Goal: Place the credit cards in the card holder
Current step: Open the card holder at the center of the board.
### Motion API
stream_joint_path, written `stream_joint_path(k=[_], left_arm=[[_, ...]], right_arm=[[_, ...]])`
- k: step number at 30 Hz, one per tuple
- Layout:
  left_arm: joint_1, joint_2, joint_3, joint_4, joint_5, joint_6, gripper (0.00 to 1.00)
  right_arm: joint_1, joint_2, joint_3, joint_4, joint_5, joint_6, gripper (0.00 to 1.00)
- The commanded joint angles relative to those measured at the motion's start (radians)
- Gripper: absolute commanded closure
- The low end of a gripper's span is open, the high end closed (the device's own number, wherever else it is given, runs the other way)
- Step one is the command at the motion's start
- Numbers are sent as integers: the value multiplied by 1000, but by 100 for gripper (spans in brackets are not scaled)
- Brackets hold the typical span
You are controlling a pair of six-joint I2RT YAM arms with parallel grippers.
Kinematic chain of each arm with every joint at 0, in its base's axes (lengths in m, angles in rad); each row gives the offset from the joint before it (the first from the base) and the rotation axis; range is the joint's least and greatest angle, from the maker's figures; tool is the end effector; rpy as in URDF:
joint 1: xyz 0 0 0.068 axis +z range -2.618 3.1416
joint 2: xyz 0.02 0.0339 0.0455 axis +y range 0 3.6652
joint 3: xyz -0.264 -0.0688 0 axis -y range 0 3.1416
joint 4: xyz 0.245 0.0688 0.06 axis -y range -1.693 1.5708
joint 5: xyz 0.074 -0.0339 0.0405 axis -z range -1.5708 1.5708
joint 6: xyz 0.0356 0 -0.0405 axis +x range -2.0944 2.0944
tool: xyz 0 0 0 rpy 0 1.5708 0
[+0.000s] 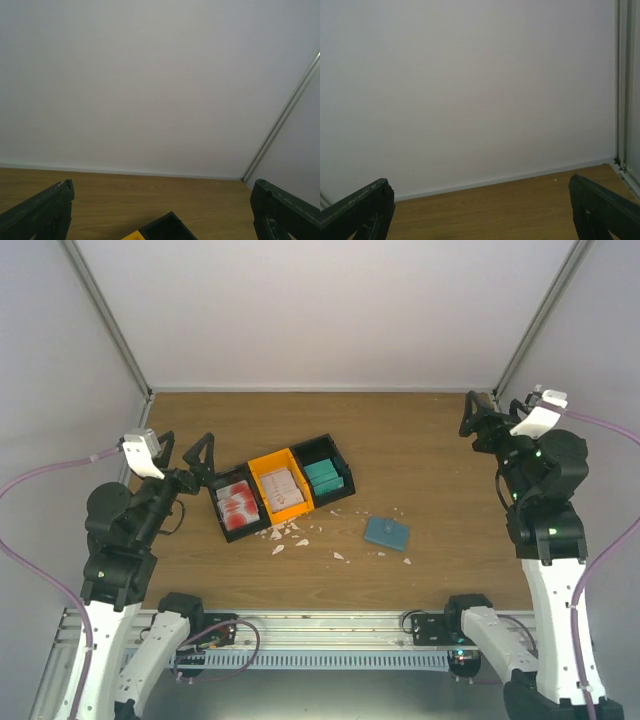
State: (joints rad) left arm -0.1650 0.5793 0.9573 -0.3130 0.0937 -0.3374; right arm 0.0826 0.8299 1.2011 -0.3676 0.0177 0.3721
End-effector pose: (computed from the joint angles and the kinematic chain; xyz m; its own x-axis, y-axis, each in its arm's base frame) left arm 0.1118 -0.0220 0.4113 -0.0242 -0.3301 -0.9436 0.2624 0.9087 -0.3246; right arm 0.1575 0.0124 0.4535 -0.0202 0.3631 -0.9315 -0.0617 0.9295 0.3636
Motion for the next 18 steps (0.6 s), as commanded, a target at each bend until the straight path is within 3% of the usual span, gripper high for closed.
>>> stream_joint_path(k=[1, 5, 10, 18], left_arm=[[30, -15, 16, 24, 78, -36, 3], [44, -30, -3, 27, 119, -65, 2], [55, -42, -49, 53, 183, -84, 1], [61, -25, -222, 155, 335, -124, 1]], right_arm=[[-74, -9, 48, -90, -178, 82, 4], [-117, -32, 45, -123, -206, 130, 6], [-145, -44, 6, -138, -298, 119, 2], [-143, 13, -129, -165, -310, 97, 1]])
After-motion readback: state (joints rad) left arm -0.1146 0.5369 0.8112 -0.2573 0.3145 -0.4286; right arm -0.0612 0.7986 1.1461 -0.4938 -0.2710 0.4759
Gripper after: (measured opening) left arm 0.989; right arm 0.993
